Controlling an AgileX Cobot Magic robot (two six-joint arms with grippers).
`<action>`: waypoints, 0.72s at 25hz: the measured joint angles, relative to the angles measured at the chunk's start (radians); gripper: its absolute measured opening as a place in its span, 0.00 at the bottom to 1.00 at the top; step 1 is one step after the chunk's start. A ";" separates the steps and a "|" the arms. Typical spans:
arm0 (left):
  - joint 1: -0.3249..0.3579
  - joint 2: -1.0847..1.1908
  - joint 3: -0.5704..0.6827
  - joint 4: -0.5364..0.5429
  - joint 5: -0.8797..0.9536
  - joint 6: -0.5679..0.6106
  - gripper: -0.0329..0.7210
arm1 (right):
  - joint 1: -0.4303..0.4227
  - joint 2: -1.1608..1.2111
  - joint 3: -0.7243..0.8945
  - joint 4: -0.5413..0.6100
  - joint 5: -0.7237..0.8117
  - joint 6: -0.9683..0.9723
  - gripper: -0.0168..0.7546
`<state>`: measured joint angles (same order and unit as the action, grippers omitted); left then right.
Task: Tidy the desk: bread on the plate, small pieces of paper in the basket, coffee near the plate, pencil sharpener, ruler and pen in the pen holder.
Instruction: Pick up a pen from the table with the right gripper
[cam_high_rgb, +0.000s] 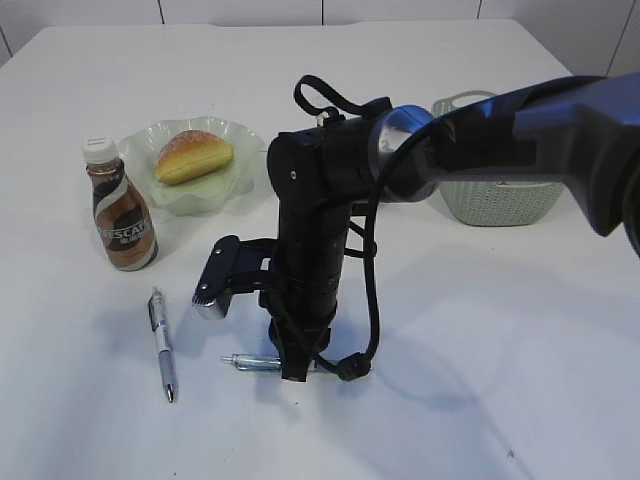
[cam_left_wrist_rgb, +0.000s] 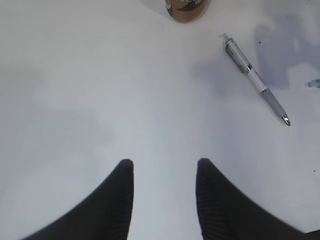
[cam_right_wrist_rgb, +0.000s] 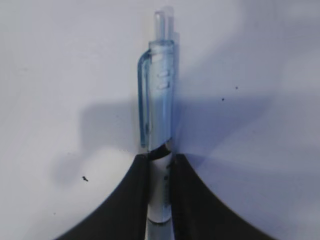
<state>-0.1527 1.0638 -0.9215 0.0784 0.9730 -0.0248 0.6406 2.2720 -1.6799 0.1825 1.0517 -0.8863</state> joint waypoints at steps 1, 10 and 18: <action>0.000 0.000 0.000 0.000 0.000 0.000 0.42 | 0.000 0.000 -0.001 0.002 0.013 0.033 0.16; 0.000 0.000 0.000 0.000 -0.006 0.000 0.42 | 0.000 0.012 -0.074 0.017 0.142 0.246 0.16; 0.000 0.000 0.000 0.000 -0.008 0.000 0.42 | 0.000 0.012 -0.205 -0.058 0.158 0.446 0.16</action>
<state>-0.1527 1.0638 -0.9215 0.0784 0.9655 -0.0248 0.6406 2.2840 -1.8845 0.1249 1.2098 -0.4399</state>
